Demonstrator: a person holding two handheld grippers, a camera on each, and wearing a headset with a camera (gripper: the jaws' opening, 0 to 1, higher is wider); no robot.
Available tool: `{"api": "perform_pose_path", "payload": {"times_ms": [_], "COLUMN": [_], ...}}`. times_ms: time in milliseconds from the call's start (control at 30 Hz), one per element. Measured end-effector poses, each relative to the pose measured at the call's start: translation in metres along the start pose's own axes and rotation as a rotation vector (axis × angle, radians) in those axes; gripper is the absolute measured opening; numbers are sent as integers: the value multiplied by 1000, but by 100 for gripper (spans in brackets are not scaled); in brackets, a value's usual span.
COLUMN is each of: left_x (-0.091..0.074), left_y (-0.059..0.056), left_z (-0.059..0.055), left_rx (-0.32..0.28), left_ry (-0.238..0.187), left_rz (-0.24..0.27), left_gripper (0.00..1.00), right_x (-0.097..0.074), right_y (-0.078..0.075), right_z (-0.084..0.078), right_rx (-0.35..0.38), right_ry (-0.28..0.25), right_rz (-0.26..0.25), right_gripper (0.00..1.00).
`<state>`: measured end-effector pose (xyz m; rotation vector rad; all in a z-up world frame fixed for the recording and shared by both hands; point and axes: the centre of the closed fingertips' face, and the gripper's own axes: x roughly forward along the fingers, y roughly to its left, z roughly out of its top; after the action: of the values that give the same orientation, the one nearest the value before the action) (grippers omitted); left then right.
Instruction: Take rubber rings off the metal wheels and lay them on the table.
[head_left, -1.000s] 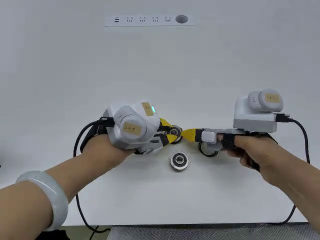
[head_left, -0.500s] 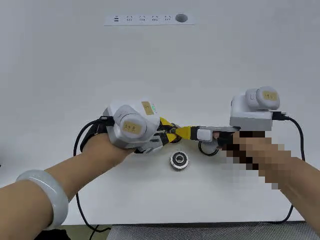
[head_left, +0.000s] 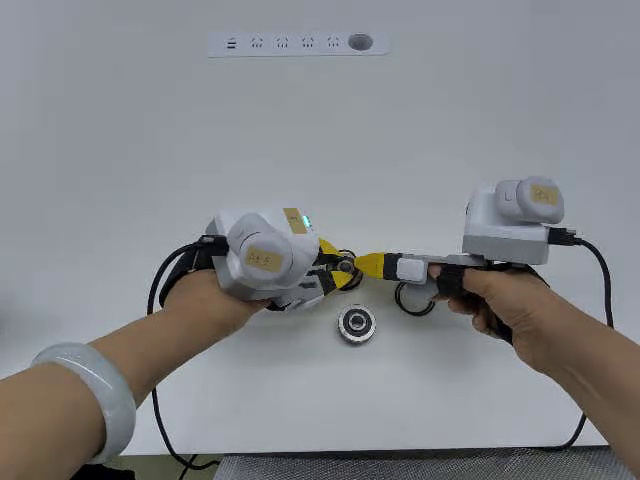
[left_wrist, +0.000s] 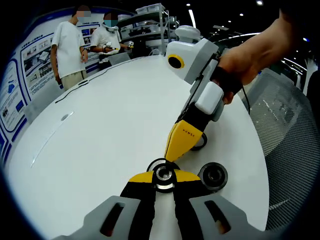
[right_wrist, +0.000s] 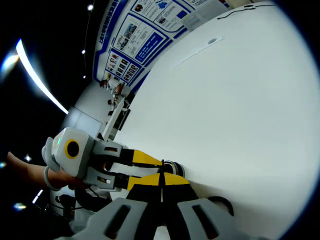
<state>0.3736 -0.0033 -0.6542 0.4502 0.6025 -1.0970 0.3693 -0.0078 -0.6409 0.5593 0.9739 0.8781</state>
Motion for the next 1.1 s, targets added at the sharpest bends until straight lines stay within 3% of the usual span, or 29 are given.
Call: {"api": "perform_pose_path", "payload": {"times_ms": [233, 600, 867, 1033, 1100], "left_x": [0, -7, -11, -13, -14], "left_y": [0, -7, -8, -2, 0], "left_z": [1, 12, 8, 6, 4], "left_rx": [5, 31, 42, 47, 46], "left_ry": [-6, -50, -59, -57, -55], "left_rz": [2, -5, 2, 28, 37], "left_gripper": [14, 21, 29, 45, 46], "right_x": [-1, -1, -1, -1, -1], "right_y": [-5, -5, -4, -2, 0], "right_z": [-1, 0, -1, 0, 0], "right_rx": [4, 7, 10, 10, 10], "right_ry": [0, -1, 1, -1, -3], "right_rz": [-22, -26, -24, -17, -10], "right_gripper": [1, 1, 1, 1, 1]}}
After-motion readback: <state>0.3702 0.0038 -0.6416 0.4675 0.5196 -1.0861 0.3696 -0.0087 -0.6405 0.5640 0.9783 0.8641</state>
